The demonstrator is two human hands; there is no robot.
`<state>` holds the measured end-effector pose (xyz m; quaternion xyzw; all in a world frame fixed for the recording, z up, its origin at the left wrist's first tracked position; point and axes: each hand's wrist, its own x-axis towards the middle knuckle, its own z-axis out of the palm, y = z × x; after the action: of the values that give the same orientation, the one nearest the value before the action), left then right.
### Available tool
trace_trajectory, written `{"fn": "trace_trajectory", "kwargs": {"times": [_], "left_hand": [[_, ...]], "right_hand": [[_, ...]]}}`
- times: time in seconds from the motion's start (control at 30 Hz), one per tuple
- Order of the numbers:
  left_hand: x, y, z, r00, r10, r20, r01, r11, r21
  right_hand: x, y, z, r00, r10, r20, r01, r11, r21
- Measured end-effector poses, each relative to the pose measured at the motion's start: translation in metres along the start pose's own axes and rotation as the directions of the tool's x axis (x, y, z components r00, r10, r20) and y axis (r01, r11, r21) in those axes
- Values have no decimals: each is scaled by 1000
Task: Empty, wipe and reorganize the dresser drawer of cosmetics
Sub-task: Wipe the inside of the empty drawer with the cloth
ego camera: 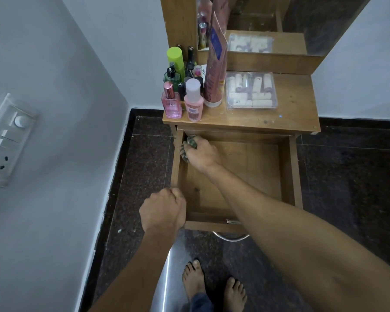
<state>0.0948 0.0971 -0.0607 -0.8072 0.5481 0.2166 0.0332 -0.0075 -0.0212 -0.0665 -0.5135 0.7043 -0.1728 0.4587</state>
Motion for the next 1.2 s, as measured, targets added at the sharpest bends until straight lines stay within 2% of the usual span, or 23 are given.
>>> {"fn": "trace_trajectory", "kwargs": {"times": [0.2, 0.37, 0.5, 0.63, 0.77, 1.0, 1.2], "left_hand": [[0, 0, 0, 1000, -15, -21, 14, 1000, -25], [0, 1, 0, 999, -12, -33, 11, 1000, -15], [0, 2, -1, 999, -10, -35, 10, 1000, 6], [1, 1, 0, 1000, 18, -11, -17, 998, 55], [1, 1, 0, 1000, -1, -29, 1, 999, 33], [2, 1, 2, 998, -21, -67, 21, 1000, 6], [4, 1, 4, 997, -27, -69, 27, 1000, 8]], "right_hand": [[-11, 13, 2, 996, -47, 72, 53, 995, -86], [-27, 32, 2, 968, -69, 242, 86, 994, -60], [-36, 43, -4, 933, -98, 346, 151, 980, -130], [-46, 50, -10, 862, -106, 496, 209, 965, -156], [-53, 54, -13, 771, -92, 631, 281, 937, -207], [-40, 32, -27, 629, -8, 777, 449, 820, -355], [-35, 36, -38, 598, 49, 800, 484, 774, -409]]}}
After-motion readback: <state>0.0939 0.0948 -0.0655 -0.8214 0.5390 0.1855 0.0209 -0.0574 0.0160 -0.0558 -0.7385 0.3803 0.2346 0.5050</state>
